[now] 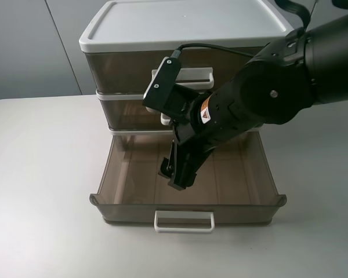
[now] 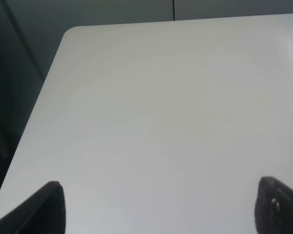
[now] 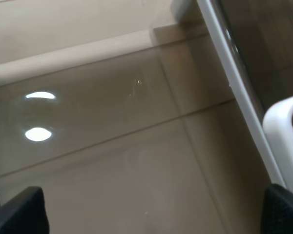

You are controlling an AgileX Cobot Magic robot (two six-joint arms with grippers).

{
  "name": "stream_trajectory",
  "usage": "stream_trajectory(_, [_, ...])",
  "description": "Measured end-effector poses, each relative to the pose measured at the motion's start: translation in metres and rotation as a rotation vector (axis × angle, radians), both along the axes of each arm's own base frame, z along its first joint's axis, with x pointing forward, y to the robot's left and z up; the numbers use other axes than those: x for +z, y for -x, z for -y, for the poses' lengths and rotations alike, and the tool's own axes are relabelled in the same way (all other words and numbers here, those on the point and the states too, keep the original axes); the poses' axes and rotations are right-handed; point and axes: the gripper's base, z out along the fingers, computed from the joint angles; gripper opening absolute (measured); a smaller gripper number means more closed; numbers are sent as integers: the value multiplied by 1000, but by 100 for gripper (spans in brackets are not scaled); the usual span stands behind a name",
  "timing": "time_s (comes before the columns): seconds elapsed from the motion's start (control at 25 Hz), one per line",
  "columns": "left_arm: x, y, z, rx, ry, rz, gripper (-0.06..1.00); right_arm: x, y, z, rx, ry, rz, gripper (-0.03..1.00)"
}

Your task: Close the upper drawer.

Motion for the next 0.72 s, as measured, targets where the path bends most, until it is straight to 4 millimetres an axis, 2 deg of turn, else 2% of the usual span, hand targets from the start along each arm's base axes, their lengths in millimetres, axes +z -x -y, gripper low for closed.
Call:
stream_trajectory(0.32, [0, 0, 0, 0, 0, 0, 74, -1, 0, 2, -6, 21, -18, 66])
stream_trajectory(0.52, [0, 0, 0, 0, 0, 0, 74, 31, 20, -4, 20, 26, -74, 66])
stream_trajectory(0.72, [0, 0, 0, 0, 0, 0, 74, 66, 54, 5, 36, -28, -223, 66])
